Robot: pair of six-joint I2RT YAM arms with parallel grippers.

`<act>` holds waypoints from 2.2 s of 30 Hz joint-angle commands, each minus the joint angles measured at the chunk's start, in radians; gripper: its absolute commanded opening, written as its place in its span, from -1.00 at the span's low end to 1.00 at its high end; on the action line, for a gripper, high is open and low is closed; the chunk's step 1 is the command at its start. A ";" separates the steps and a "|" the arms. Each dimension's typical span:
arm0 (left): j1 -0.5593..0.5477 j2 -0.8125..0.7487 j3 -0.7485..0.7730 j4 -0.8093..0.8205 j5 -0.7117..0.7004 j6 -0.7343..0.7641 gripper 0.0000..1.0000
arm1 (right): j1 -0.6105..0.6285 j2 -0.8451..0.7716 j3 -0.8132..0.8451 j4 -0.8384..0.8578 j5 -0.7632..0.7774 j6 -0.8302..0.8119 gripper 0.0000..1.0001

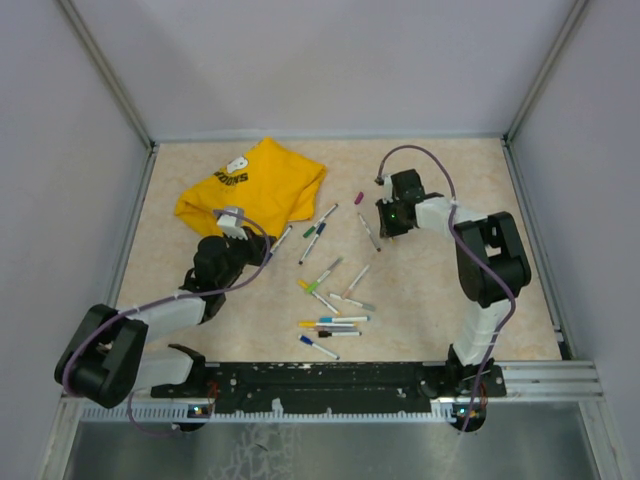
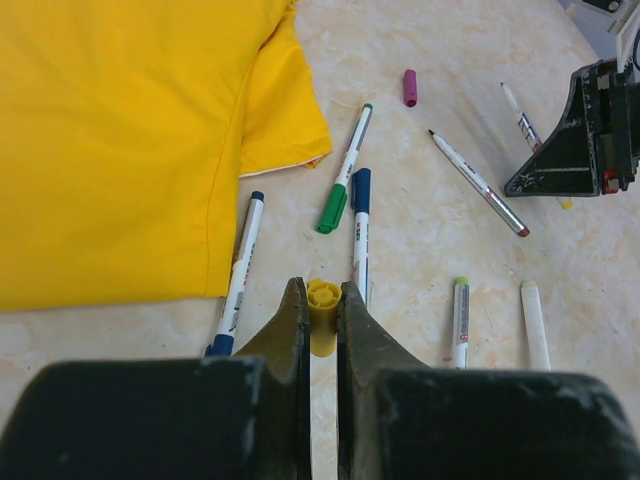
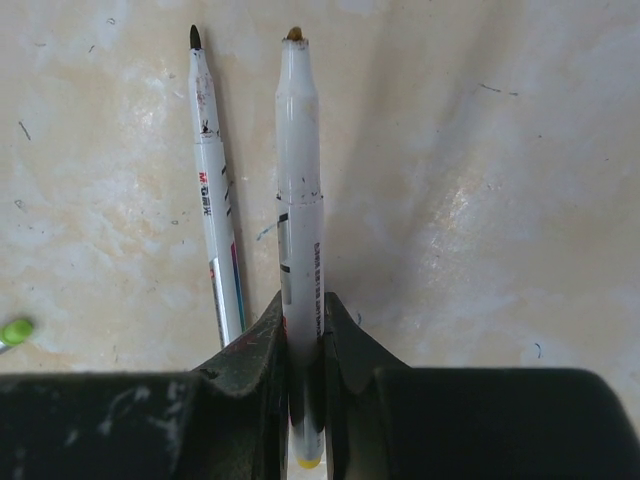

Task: Open the pen caps
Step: Place the pen at the center of the board.

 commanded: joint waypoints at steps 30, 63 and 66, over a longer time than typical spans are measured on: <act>-0.022 -0.024 0.009 0.018 -0.034 0.028 -1.00 | -0.007 0.003 0.054 -0.037 -0.025 -0.019 -0.58; -0.039 -0.031 0.003 0.032 -0.039 0.047 -1.00 | -0.011 -0.110 0.046 -0.029 -0.039 -0.050 -0.57; -0.039 -0.007 0.040 0.016 -0.006 0.051 -1.00 | -0.016 -0.135 0.046 -0.031 -0.064 -0.060 -0.57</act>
